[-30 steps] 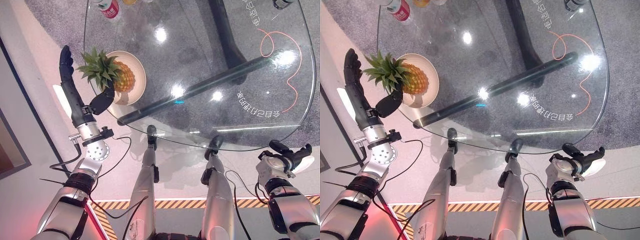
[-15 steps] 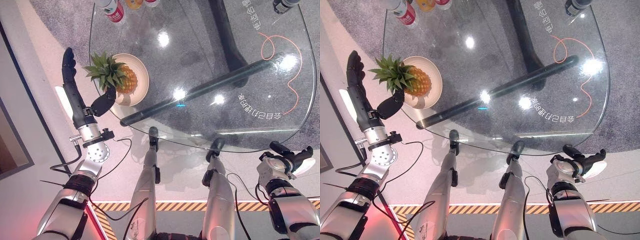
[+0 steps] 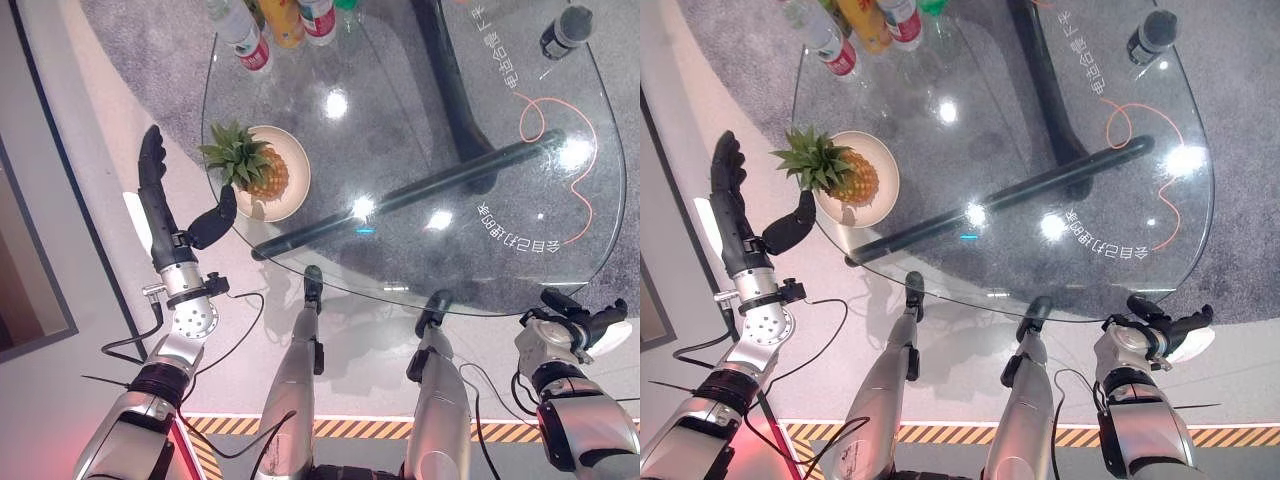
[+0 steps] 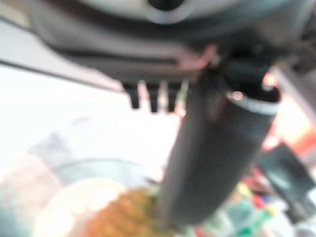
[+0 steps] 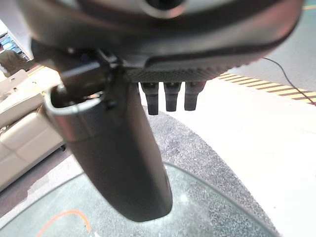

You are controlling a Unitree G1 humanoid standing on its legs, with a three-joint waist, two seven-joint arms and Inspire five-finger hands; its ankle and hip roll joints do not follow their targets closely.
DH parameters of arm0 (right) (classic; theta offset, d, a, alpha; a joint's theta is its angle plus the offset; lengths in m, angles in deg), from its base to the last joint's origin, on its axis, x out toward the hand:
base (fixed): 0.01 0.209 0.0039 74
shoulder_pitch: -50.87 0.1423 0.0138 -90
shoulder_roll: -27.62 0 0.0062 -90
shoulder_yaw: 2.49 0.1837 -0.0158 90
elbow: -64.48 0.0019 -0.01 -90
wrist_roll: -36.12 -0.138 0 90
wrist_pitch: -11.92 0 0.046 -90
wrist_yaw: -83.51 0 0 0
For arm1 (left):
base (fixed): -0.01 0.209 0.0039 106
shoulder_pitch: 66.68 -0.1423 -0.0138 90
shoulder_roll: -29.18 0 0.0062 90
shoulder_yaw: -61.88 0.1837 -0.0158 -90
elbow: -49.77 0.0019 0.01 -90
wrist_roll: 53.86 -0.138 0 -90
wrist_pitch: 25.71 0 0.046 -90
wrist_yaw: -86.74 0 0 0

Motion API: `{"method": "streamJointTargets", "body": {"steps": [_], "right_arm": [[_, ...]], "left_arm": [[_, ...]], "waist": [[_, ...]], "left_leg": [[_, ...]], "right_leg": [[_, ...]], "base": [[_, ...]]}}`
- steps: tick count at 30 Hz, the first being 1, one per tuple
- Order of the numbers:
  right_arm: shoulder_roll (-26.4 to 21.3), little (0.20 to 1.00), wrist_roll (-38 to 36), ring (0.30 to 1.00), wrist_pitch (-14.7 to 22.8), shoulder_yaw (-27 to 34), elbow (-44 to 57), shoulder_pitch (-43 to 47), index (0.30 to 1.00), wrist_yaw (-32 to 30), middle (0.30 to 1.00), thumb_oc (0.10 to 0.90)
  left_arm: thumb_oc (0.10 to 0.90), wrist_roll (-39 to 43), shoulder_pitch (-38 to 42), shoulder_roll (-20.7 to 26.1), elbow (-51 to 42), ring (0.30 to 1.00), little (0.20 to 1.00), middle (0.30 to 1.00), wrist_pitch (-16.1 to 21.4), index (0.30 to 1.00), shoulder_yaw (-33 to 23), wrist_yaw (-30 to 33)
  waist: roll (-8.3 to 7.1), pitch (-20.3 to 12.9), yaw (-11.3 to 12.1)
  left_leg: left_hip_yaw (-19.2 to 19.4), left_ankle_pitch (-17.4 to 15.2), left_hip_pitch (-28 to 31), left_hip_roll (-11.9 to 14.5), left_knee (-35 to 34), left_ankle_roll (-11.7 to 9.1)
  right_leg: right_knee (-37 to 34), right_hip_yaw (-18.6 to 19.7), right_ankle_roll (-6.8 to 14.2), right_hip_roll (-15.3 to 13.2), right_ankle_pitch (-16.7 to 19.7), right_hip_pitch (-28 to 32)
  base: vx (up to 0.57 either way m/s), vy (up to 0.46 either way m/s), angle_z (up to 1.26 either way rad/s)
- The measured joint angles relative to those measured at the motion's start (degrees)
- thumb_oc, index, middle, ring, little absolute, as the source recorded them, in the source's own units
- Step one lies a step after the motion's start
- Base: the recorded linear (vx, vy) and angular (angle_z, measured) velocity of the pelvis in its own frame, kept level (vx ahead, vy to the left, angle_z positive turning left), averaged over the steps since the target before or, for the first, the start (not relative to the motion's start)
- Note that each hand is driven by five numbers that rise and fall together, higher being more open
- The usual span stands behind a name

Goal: Pick up the fruit to the plate

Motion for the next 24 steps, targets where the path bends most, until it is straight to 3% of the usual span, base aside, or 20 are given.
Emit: {"method": "streamJointTargets", "body": {"steps": [5, 9, 12, 16, 22, 24], "right_arm": [[0.9, 0.900, 0.3, 0.900, 0.0, 0.6, -0.6, -5.6, 0.900, 3.6, 0.900, 0.800], [1.5, 0.900, 1.4, 0.900, -1.3, 1.7, -0.5, -9.7, 0.900, 8.2, 0.900, 0.800], [1.9, 0.900, 1.8, 0.900, -3.3, 1.9, -0.8, -13.9, 0.900, 12.0, 0.900, 0.800], [3.5, 0.900, 7.0, 0.900, -6.6, 2.4, -3.1, -19.2, 0.900, 18.6, 0.900, 0.800], [7.6, 0.900, 15.8, 0.900, -11.3, 2.3, -6.2, -27.2, 0.900, 25.4, 0.900, 0.800], [8.1, 0.900, 18.3, 0.900, -14.2, 2.2, -8.8, -28.6, 0.900, 28.8, 0.900, 0.800]], "left_arm": [[0.800, 2.9, -4.9, -3.1, 5.6, 0.900, 0.900, 0.900, -4.9, 0.900, -0.8, -2.1], [0.800, 5.7, -7.5, -3.1, 10.9, 0.900, 0.900, 0.900, -9.4, 0.900, -3.2, -7.8], [0.800, 11.5, -10.3, -3.4, 15.9, 0.900, 0.900, 0.900, -12.8, 0.900, -6.5, -14.0], [0.800, 18.2, -14.9, -3.7, 24.3, 0.900, 0.900, 0.900, -21.4, 0.900, -10.2, -28.9], [0.800, 16.8, -20.1, -6.8, 29.6, 0.900, 0.900, 0.900, -28.5, 0.900, -9.7, -41.8], [0.800, 13.0, -20.4, -8.0, 30.8, 0.900, 0.900, 0.900, -30.0, 0.900, -9.4, -44.4]], "waist": [[0.00, -0.1, -0.4], [-0.05, -0.5, -1.5], [-0.08, -6.1, -2.0], [-1.63, -14.4, -4.0], [-4.80, -24.4, -4.8], [-5.16, -25.5, -4.8]], "left_leg": [[0.4, -0.6, 8.3, -0.4, -2.5, 0.2], [0.8, -2.3, 13.1, -0.3, -2.8, 0.1], [1.3, -3.4, 13.9, 0.3, -2.9, -0.5], [2.7, -5.4, 19.1, 1.2, -2.9, -1.6], [4.4, -8.2, 24.6, 2.5, -3.3, -2.2], [4.5, -8.4, 26.0, 2.6, -3.3, -2.2]], "right_leg": [[-6.6, -0.6, 0.7, 0.3, 1.8, 10.1], [-11.9, -1.8, 0.4, 1.0, 3.4, 17.6], [-11.9, -1.6, 0.3, 1.5, 2.8, 18.1], [-11.9, -0.9, -0.2, 2.2, 0.7, 22.6], [-11.9, 0.4, -0.6, 3.3, -1.4, 27.0], [-11.9, 0.5, -0.8, 3.4, -1.6, 28.4]], "base": [[0.06, -0.007, -0.01], [0.10, 0.027, 0.02], [0.16, 0.049, -0.07], [0.22, 0.071, -0.12], [0.22, 0.036, -0.15], [0.13, 0.020, -0.03]]}}
